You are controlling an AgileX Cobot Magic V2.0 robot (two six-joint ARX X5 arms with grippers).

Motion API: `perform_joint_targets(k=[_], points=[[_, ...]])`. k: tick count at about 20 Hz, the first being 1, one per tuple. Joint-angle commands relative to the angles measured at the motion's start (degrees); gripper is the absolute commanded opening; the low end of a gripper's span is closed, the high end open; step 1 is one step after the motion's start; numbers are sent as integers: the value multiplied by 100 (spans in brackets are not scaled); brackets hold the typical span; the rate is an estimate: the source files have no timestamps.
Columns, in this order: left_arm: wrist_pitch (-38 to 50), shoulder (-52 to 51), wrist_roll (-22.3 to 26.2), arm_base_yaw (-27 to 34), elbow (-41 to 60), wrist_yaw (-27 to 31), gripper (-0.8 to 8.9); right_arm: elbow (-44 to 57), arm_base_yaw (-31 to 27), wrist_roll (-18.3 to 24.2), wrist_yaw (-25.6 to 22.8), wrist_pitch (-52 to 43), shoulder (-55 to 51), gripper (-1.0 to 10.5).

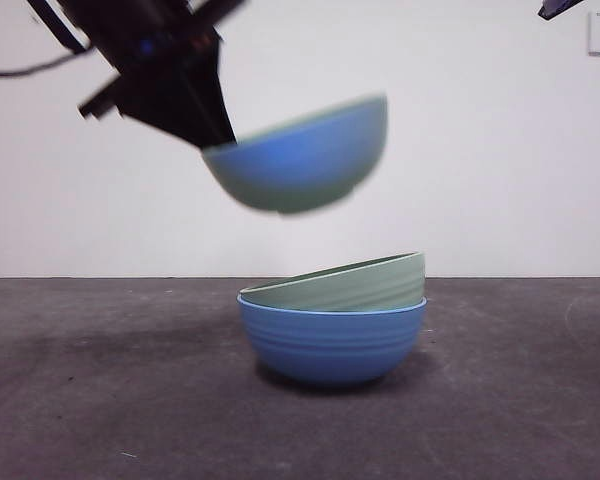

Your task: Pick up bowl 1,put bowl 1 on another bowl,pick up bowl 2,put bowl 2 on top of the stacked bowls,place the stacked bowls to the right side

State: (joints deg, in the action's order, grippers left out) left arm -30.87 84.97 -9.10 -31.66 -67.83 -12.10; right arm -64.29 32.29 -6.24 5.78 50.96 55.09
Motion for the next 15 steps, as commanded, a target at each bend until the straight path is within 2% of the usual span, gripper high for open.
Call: perform_joint_targets(k=[1, 7, 12, 15], points=[[212, 424, -162, -157, 28, 48, -8, -2, 9, -37, -17, -26, -15, 250], [505, 1272, -313, -282, 28, 59, -8, -2, 9, -59, -17, -22, -15, 250], [490, 1375, -315, -319, 28, -28, 14, -2, 9, -57, -17, -22, -13, 250], [313, 1373, -323, -319, -46, -42, 312, -2, 9, -74, -17, 0, -13, 253]])
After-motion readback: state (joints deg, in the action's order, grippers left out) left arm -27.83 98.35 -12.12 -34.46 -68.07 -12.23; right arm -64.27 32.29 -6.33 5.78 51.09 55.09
